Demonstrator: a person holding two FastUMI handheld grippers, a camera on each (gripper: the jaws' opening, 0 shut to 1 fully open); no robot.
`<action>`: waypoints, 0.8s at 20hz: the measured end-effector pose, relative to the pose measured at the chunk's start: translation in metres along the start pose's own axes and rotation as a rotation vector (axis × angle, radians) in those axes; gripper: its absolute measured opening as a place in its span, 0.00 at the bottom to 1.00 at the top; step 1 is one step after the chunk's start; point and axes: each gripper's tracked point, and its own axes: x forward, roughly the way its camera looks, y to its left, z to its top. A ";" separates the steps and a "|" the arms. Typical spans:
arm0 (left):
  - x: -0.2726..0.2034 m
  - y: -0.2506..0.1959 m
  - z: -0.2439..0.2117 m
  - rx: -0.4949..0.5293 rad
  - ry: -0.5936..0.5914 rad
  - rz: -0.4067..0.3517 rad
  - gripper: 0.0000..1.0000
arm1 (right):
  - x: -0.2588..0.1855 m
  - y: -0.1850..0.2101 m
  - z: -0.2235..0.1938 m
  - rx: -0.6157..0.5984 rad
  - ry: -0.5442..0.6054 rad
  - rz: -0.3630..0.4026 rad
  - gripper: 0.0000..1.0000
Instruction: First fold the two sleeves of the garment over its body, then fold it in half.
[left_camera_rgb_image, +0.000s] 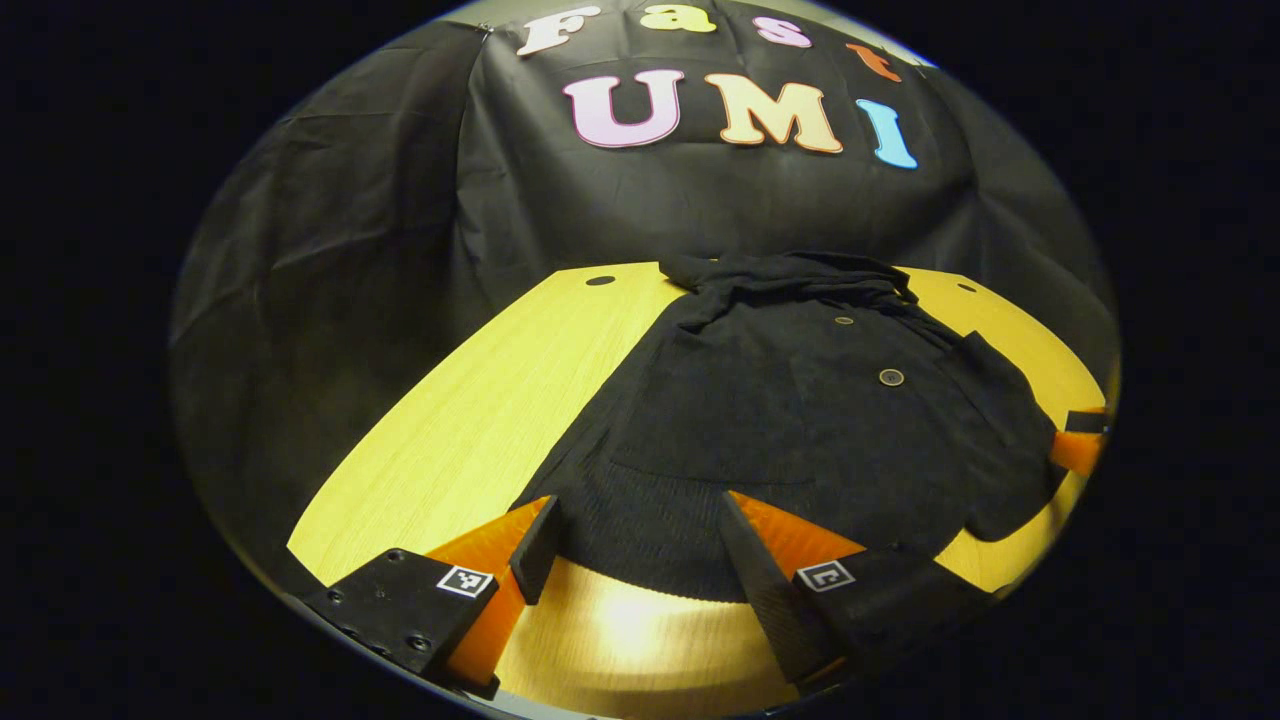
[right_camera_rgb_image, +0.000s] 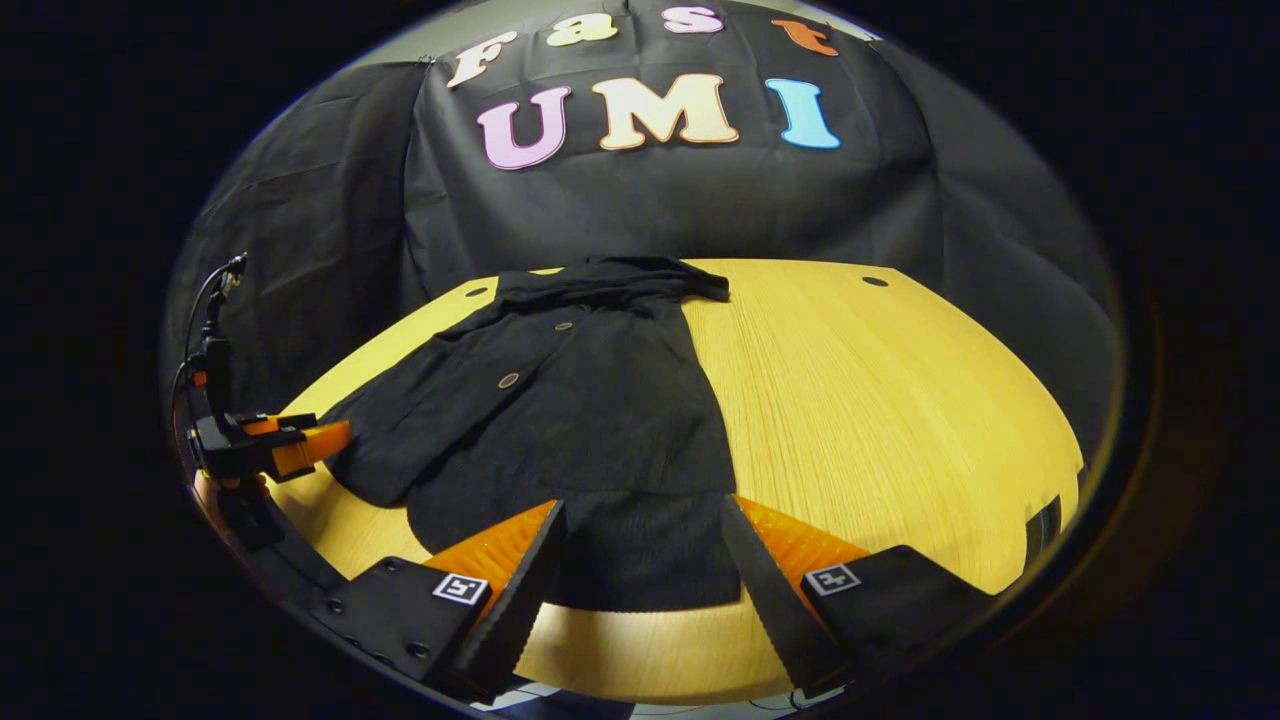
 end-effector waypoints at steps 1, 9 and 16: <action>0.000 0.000 0.001 0.004 -0.003 0.001 0.94 | 0.002 0.000 -0.004 -0.002 0.008 -0.002 0.98; 0.006 -0.005 0.000 -0.028 -0.010 -0.033 0.93 | 0.009 0.001 -0.013 -0.042 0.009 0.002 0.92; 0.006 -0.023 0.001 -0.004 -0.023 -0.071 0.62 | 0.012 0.015 -0.013 -0.030 0.017 0.030 0.52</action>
